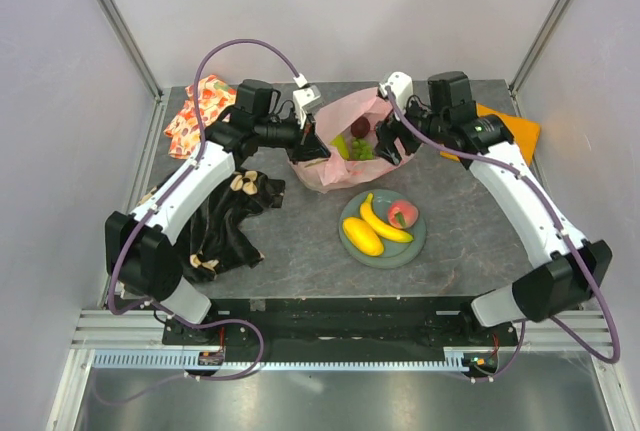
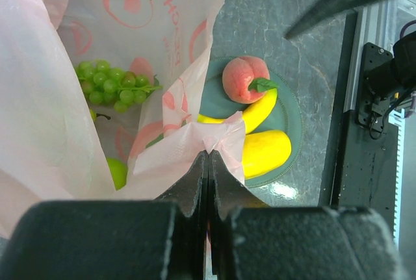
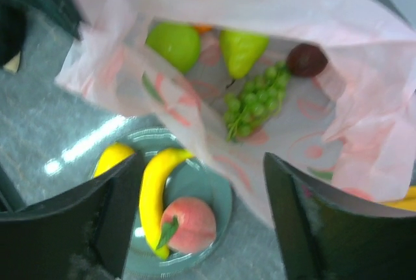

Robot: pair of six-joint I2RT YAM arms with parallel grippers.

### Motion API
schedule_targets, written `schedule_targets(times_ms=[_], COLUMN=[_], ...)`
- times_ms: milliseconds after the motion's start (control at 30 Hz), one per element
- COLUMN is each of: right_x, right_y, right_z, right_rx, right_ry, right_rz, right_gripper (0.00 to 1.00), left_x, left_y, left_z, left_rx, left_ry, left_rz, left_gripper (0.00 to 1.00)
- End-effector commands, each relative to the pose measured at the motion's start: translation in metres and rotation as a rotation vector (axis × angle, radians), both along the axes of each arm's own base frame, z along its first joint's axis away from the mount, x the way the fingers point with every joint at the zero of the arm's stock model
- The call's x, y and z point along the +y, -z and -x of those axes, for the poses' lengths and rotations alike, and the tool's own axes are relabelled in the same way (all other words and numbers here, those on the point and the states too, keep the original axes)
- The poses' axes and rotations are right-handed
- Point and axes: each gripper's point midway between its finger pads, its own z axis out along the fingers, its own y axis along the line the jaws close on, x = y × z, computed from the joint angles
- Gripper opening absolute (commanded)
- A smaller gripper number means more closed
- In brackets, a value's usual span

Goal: Take the fake fruits out of the plastic bag

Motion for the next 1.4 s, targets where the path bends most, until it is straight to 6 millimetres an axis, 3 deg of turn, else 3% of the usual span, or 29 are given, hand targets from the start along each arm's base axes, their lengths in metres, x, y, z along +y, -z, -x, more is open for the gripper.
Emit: schedule_targets(times_ms=[0, 33, 100, 133, 233, 267, 367, 433, 467, 500, 567, 633, 733, 767, 833, 867, 900, 967, 1100, 1267, 1367], right_x=[0.012, 0.015, 0.017, 0.019, 0.007, -0.002, -0.036, -0.056, -0.063, -0.065, -0.068, -0.067, -0.056, -0.048, -0.034, -0.026, -0.016, -0.001, 0.023, 0.028, 0.038], right_y=[-0.001, 0.021, 0.029, 0.053, 0.094, 0.107, 0.119, 0.124, 0.139, 0.128, 0.133, 0.127, 0.118, 0.108, 0.111, 0.1, 0.112, 0.112, 0.115, 0.132, 0.131], right_z=[-0.05, -0.063, -0.082, -0.092, -0.106, -0.099, -0.076, -0.045, -0.021, -0.01, 0.009, 0.012, -0.002, -0.016, -0.035, -0.047, -0.053, -0.069, -0.081, -0.094, -0.098], right_rx=[-0.055, -0.018, -0.033, 0.0, 0.034, 0.082, 0.152, 0.184, 0.242, 0.223, 0.259, 0.258, 0.23, 0.186, 0.175, 0.149, 0.18, 0.174, 0.211, 0.312, 0.337], right_ry=[0.037, 0.039, 0.032, 0.024, 0.037, 0.044, 0.074, 0.067, 0.044, 0.033, 0.018, 0.017, 0.015, 0.026, 0.029, 0.024, 0.015, 0.008, 0.052, 0.203, 0.2], right_rz=[-0.001, 0.032, 0.071, 0.102, 0.225, 0.275, 0.349, 0.375, 0.401, 0.392, 0.39, 0.379, 0.335, 0.291, 0.252, 0.227, 0.228, 0.218, 0.19, 0.155, 0.106], right_gripper=[0.76, 0.73, 0.67, 0.66, 0.61, 0.59, 0.56, 0.56, 0.56, 0.57, 0.57, 0.58, 0.64, 0.64, 0.66, 0.66, 0.65, 0.63, 0.59, 0.64, 0.65], left_x=[-0.009, -0.008, -0.007, -0.006, -0.004, -0.001, 0.004, 0.008, 0.009, 0.012, 0.016, 0.023, 0.027, 0.026, 0.025, 0.024, 0.024, 0.022, 0.019, 0.017, 0.019], left_y=[-0.017, -0.018, -0.015, -0.015, -0.005, -0.003, 0.002, 0.009, 0.011, 0.016, 0.021, 0.026, 0.03, 0.026, 0.025, 0.024, 0.025, 0.024, 0.019, 0.013, 0.014], left_z=[0.013, 0.014, 0.02, 0.022, 0.03, 0.035, 0.045, 0.053, 0.057, 0.062, 0.066, 0.075, 0.084, 0.083, 0.085, 0.084, 0.084, 0.081, 0.071, 0.061, 0.057], left_rx=[-0.002, -0.002, 0.021, 0.024, 0.052, 0.065, 0.072, 0.081, 0.084, 0.089, 0.09, 0.093, 0.12, 0.123, 0.135, 0.13, 0.13, 0.125, 0.098, 0.062, 0.046], left_ry=[0.044, 0.043, 0.048, 0.045, 0.052, 0.055, 0.068, 0.087, 0.099, 0.115, 0.127, 0.146, 0.171, 0.174, 0.186, 0.189, 0.188, 0.181, 0.159, 0.139, 0.124], left_rz=[0.053, 0.056, 0.058, 0.058, 0.048, 0.041, 0.023, 0.002, -0.003, -0.023, -0.047, -0.08, -0.11, -0.105, -0.097, -0.096, -0.098, -0.1, -0.093, -0.092, -0.107], left_gripper=[0.02, 0.02, 0.02, 0.02, 0.02, 0.02, 0.02, 0.02, 0.02, 0.02, 0.02, 0.02, 0.02, 0.02, 0.02, 0.02, 0.02, 0.02, 0.02, 0.02, 0.01])
